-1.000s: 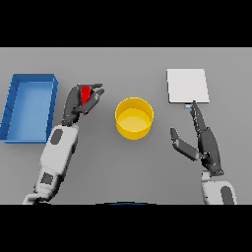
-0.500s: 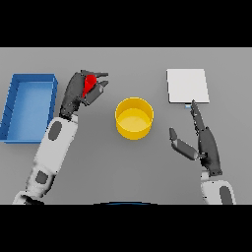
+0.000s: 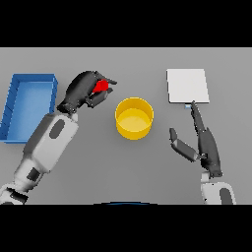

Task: Pick up the red beaker and tilt it to pour out 1 green nut into yellow bowl. Pick up the yellow bowl and place it on the metallic measuring scale.

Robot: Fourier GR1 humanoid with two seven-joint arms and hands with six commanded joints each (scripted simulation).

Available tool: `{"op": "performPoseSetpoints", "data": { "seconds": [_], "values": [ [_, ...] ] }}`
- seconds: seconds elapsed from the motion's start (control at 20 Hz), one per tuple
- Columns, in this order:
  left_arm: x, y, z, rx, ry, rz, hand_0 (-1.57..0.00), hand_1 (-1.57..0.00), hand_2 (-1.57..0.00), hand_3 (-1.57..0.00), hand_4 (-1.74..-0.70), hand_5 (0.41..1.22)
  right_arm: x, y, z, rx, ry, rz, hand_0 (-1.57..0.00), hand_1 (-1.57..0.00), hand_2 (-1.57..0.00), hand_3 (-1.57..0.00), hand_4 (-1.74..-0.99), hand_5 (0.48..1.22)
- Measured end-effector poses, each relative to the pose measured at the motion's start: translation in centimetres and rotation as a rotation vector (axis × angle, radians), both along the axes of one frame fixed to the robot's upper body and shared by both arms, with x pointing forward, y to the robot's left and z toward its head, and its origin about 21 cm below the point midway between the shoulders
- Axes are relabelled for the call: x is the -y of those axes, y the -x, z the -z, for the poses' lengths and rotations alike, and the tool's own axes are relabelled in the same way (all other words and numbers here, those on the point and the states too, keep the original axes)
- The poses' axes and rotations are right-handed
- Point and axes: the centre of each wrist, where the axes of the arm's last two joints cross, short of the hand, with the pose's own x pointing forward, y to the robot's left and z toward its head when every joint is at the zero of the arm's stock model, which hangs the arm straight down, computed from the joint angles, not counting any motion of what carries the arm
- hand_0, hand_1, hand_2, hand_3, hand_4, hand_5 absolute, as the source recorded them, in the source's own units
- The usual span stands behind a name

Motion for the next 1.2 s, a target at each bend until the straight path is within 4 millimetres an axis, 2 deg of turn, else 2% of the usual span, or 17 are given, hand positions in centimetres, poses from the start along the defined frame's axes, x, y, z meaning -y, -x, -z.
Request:
{"op": "performPoseSetpoints", "data": {
  "seconds": [0.15, 0.35, 0.5, 0.55, 0.65, 0.75, 0.85, 1.0, 1.2],
  "values": [
    [1.2, -0.5, -0.6, 0.072, -0.266, 0.078, -1.57, -1.57, -1.57, -1.57, -1.74, 1.152, 0.2, 0.2, 0.2, 0.002, -0.019, -0.012, 0.0, 0.0, 0.0, 0.0, -1.267, 0.721],
    [2.4, -1.5, -1.4, 0.134, -0.534, 0.173, -1.57, -1.57, -1.57, -1.57, -1.74, 1.193, 0.1, 0.1, 0.4, 0.004, -0.03, -0.015, 0.0, 0.0, 0.0, 0.0, -1.264, 0.717],
    [4.3, -2.2, -2.1, 0.166, -0.728, 0.246, -1.57, -1.57, -1.57, -1.57, -1.61, 1.206, -0.2, 0.1, 0.5, 0.009, -0.031, -0.004, 0.0, 0.0, 0.0, 0.0, -1.258, 0.697],
    [4.2, -2.4, -2.3, 0.177, -0.794, 0.282, -1.57, -1.57, -1.57, -1.57, -1.64, 1.209, -0.3, 0.1, 0.6, 0.002, -0.036, 0.0, 0.0, 0.0, 0.0, 0.0, -1.253, 0.688],
    [5.3, -2.7, -3.3, 0.179, -0.919, 0.326, -1.57, -1.57, -1.57, -1.57, -1.67, 1.214, -0.4, 0.1, 0.6, 0.013, -0.03, 0.007, 0.0, 0.0, 0.0, 0.0, -1.237, 0.671],
    [6.7, -2.7, -3.4, 0.184, -0.99, 0.388, -1.57, -1.57, -1.57, -1.57, -1.69, 1.216, -0.5, -0.2, 0.6, 0.004, -0.049, 0.021, 0.0, 0.0, 0.0, 0.0, -1.22, 0.657],
    [7.6, -2.8, -3.4, 0.187, -1.072, 0.414, -1.57, -1.57, -1.57, -1.57, -1.71, 1.218, -0.3, 0.0, 0.7, 0.01, -0.046, 0.017, 0.0, 0.0, 0.0, 0.0, -1.198, 0.65],
    [8.9, -3.0, -4.5, 0.22, -1.217, 0.432, -1.57, -1.57, -1.57, -1.57, -1.72, 1.219, -0.4, -0.2, 0.5, 0.018, -0.026, 0.032, 0.0, 0.0, 0.0, 0.0, -1.193, 0.648],
    [9.7, -3.0, -4.0, 0.274, -1.373, 0.465, -1.57, -1.57, -1.57, -1.57, -1.73, 1.22, -0.5, -0.1, 0.8, 0.004, -0.019, 0.031, 0.0, 0.0, 0.0, 0.0, -1.179, 0.635]
  ]
}}
